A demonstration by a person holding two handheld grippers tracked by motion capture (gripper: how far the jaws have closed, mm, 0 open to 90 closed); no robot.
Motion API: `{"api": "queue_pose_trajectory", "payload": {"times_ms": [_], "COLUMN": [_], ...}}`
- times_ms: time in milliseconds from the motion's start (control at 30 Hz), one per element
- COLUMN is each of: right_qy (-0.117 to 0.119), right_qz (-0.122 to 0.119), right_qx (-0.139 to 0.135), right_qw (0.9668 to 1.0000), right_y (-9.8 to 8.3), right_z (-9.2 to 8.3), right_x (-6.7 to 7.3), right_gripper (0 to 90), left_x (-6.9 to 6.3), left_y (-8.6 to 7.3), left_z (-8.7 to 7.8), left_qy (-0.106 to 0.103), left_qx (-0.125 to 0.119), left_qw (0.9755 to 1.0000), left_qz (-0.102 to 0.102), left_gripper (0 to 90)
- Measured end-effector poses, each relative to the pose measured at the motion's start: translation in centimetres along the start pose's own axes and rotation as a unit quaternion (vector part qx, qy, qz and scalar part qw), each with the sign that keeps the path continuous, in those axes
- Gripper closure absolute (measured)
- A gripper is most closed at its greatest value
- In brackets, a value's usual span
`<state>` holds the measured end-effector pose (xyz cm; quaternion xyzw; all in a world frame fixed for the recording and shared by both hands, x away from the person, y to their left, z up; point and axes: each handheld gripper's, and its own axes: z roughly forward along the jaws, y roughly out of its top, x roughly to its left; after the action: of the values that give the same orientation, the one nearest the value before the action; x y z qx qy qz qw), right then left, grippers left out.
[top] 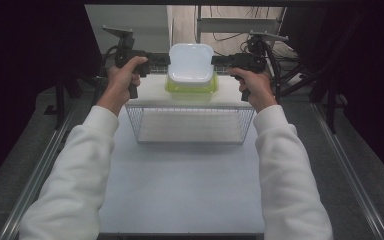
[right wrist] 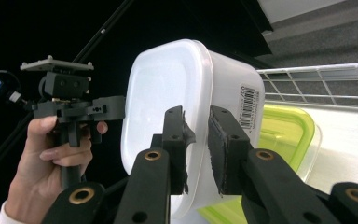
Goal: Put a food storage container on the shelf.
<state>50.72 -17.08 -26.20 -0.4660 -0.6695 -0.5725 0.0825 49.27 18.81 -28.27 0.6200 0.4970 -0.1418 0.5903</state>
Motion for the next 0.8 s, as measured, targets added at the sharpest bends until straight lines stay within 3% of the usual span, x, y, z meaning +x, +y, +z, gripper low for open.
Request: {"api": "queue_pose_trajectory", "payload": {"times_ms": [233,367,567,800], "right_qy": [-0.004,-0.003,-0.004,-0.006], "right_qz": [0.034,0.046,0.064,0.069], "right_qx": [-0.006,-0.01,-0.016,-0.022], "right_qw": [0.9994,0.9989,0.9978,0.9974], "right_y": [0.3,0.3,0.1,0.1], "right_z": [0.5,0.8,1.3,1.3], "right_x": [-0.7,-1.0,-1.7,-1.8], "right_gripper": [75.4,74.4,73.9,73.2], "left_x": [1.1,1.5,2.0,1.7], "left_y": [0.5,0.6,0.7,0.5], "left_z": [0.4,0.6,0.7,0.8], "left_qy": [-0.016,-0.014,-0.012,-0.009], "left_qx": [-0.004,-0.009,-0.011,-0.011], "left_qw": [0.9995,0.9992,0.999,0.9992], "left_qz": [-0.027,-0.036,-0.043,-0.036], "left_gripper": [78.5,77.6,76.4,75.8]}}
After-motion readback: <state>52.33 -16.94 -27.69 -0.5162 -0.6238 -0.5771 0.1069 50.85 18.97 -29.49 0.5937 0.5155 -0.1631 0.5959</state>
